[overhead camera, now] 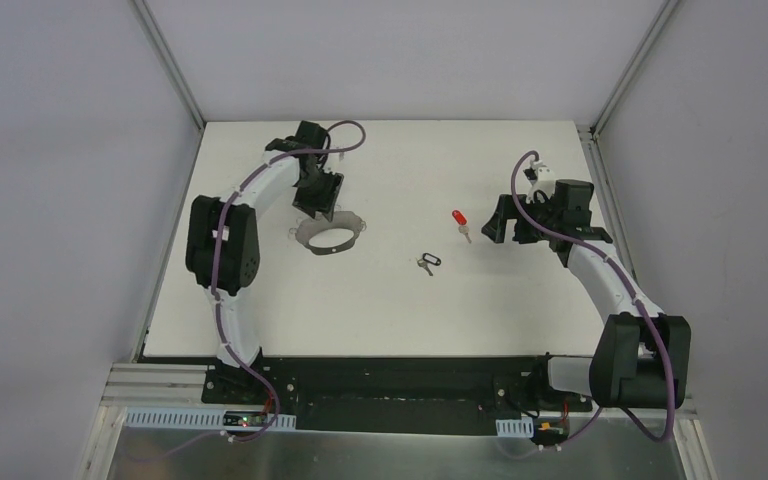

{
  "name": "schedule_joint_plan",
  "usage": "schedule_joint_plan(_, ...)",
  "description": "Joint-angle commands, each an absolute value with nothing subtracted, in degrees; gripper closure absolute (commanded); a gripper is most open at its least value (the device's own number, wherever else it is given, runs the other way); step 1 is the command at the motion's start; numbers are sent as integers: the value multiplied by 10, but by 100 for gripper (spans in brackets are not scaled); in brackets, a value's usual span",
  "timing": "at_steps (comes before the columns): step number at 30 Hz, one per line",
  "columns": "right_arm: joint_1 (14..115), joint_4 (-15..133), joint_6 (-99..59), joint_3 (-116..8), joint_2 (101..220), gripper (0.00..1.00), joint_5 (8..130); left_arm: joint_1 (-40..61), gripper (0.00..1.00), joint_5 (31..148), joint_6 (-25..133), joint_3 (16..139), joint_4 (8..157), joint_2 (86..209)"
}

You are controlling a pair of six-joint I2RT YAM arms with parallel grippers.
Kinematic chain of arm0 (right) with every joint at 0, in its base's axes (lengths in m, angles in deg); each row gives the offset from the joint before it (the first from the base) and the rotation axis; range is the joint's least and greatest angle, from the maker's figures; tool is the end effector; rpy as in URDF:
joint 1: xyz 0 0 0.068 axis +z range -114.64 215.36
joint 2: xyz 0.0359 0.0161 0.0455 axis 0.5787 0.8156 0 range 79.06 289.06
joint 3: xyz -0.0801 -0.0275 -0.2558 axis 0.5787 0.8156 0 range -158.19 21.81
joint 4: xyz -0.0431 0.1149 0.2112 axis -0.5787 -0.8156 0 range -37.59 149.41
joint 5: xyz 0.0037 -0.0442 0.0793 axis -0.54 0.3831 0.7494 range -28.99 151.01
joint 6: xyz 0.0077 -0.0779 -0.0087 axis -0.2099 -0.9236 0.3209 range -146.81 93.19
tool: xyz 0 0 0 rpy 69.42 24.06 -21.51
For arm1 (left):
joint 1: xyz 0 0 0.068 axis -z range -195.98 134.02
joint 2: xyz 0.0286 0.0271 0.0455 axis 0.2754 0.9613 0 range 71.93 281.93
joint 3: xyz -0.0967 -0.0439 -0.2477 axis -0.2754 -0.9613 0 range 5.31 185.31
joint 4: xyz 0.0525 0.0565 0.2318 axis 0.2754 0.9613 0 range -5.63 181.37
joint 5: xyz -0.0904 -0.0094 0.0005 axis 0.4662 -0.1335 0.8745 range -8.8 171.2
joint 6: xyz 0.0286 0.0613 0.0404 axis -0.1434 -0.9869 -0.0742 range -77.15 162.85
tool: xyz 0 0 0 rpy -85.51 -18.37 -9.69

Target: Put the keys on the keyring

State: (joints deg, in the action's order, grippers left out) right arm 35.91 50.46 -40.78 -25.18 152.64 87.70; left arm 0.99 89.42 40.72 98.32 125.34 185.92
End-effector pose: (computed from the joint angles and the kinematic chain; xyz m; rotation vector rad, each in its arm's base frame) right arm 0.2847 0.0331 0.2375 -0.5257 2.0738 0.3728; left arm 0.4039 -0.1335 0.2020 0.4890 2.6165 -0.2757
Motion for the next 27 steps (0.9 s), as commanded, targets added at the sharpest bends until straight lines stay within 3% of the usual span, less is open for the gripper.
schedule_joint_plan(1,355,503,-420,-250,1515,2,892,-39,51,875,387,955,1328,1794)
schedule_joint_plan(11,355,500,-420,-252,1522,2,902,-84,55,862,333,925,1372,1805)
schedule_joint_plan(27,355,498,-418,-250,1522,2,909,-92,61,861,328,997,1380,1899)
